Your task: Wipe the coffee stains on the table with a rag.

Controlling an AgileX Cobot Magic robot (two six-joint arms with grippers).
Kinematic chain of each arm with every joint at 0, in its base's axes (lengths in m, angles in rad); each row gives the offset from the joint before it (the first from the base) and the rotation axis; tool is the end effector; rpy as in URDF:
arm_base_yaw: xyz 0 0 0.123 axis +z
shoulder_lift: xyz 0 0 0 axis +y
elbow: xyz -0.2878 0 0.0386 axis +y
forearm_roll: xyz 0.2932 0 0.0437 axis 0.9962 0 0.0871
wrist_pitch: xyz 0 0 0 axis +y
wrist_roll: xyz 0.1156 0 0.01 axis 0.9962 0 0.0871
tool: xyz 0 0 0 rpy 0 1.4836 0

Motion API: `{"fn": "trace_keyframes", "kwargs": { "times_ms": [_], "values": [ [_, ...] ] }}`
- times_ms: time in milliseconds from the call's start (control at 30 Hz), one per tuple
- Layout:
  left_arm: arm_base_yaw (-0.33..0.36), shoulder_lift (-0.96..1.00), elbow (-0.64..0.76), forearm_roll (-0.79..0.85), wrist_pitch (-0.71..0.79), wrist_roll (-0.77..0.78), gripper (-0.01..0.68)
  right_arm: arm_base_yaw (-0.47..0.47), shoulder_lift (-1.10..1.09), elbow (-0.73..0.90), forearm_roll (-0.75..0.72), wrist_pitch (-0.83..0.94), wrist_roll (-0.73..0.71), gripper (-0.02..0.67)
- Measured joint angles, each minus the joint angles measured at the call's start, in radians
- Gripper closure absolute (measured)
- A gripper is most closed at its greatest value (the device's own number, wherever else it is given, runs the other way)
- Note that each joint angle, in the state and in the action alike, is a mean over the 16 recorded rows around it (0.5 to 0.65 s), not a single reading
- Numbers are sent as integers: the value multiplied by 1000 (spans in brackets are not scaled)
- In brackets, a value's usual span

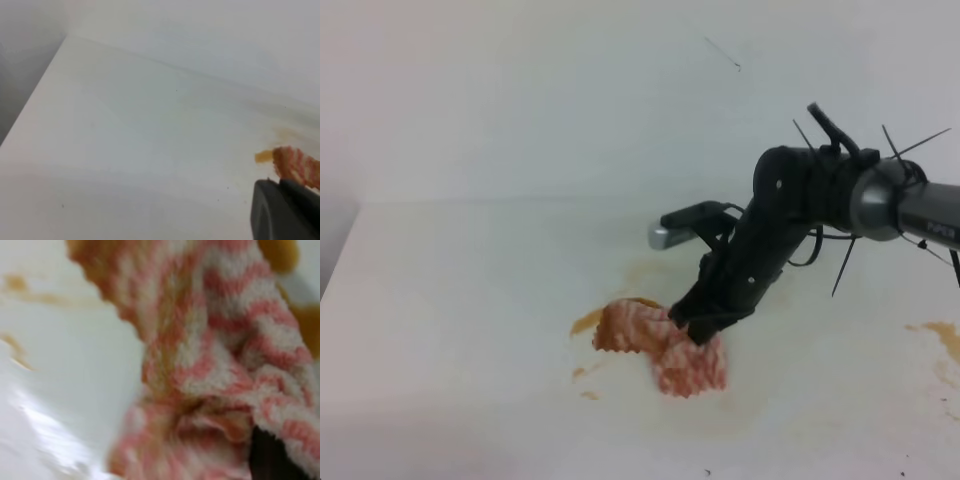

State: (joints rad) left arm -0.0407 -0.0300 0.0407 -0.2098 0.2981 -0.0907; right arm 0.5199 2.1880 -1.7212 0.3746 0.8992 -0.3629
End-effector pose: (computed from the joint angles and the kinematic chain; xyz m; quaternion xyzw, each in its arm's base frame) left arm 0.1175 -0.0119 0.1687 -0.0784 0.7749 -0.1271 0.6141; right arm 0.4306 0.2848 0.1371 -0.3308 0.9188 0.1718 0.1299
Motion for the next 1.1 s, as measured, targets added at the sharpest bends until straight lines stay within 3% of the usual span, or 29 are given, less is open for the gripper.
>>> {"fn": "trace_keyframes", "kwargs": {
  "times_ms": [467, 900, 1100],
  "values": [
    [0, 0, 0, 0, 0, 0, 673, 144, -19, -263, 79, -33, -48, 648],
    [0, 0, 0, 0, 0, 0, 673, 184, 149, -288, 84, -106, -46, 648],
    [0, 0, 0, 0, 0, 0, 673, 183, 220, -289, 16, -105, 1, 648]
  ]
}}
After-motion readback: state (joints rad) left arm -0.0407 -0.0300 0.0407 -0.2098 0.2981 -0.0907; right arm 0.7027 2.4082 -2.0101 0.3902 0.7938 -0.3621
